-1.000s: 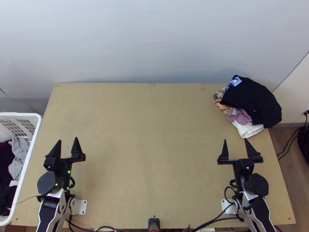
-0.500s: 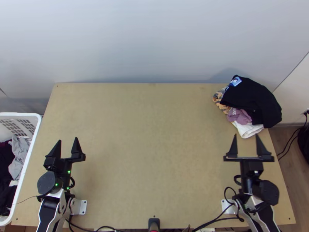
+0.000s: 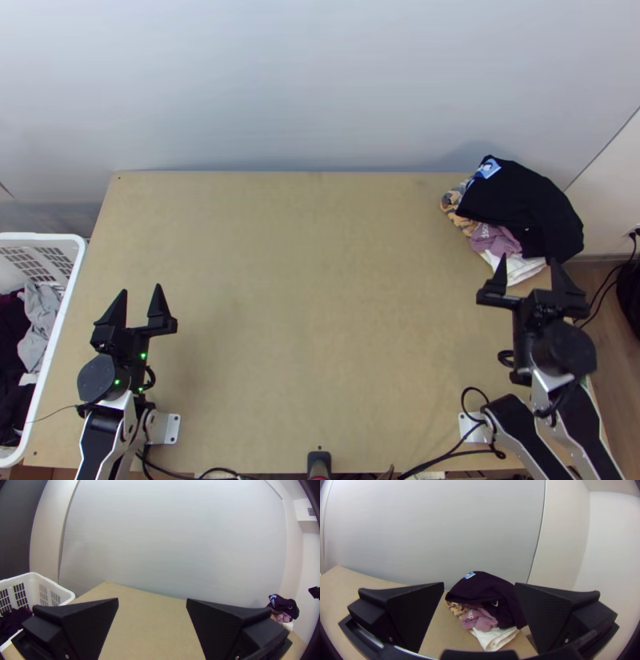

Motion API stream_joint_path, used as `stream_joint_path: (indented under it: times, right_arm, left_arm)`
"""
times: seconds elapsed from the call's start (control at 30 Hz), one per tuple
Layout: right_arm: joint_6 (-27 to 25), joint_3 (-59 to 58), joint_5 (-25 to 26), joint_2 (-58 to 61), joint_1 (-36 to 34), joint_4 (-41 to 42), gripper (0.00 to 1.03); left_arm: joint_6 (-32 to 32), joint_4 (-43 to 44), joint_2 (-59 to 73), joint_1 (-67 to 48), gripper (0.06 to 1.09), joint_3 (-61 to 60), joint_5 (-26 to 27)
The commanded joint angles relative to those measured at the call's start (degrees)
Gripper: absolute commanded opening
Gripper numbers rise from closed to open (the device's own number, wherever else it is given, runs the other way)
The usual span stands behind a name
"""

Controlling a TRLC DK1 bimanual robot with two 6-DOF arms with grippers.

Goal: Fold the t-shirt

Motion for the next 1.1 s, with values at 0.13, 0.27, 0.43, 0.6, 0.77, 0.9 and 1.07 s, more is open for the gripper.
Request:
stream_joint_path:
  times: [0.13,0.27,0.43,0.6,0.77,0.9,1.07]
  right_arm:
    - [4.4,-0.6,4.5,8.2,1.3,-1.7,0.99]
    - [3.7,-9.4,4.6,1.0,1.2,4.8,0.99]
    - [0.1,-19.1,4.0,-10.5,1.8,6.3,0.98]
    - [-2.6,-23.6,3.4,-20.5,2.2,3.7,0.98]
    - [-2.2,-22.6,3.5,-19.4,2.2,3.7,0.98]
    - [-2.2,-21.4,3.5,-17.9,2.4,3.4,0.98]
    - [-2.2,-19.3,3.5,-15.9,2.5,2.8,0.98]
  left_arm:
    - [2.0,0.0,0.0,1.4,1.05,0.0,0.2]
    - [2.0,0.0,0.0,1.3,1.05,0.0,0.2]
    - [2.0,0.0,0.0,1.3,1.05,0.0,0.2]
    - [0.9,0.0,0.0,0.7,1.05,0.0,0.2]
    - [11.3,-3.9,-0.2,-1.0,1.05,3.5,-5.6]
    - [14.6,-7.3,-0.1,-2.0,1.05,8.9,-5.8]
    - [12.4,-12.0,1.0,3.9,1.05,14.3,-7.1]
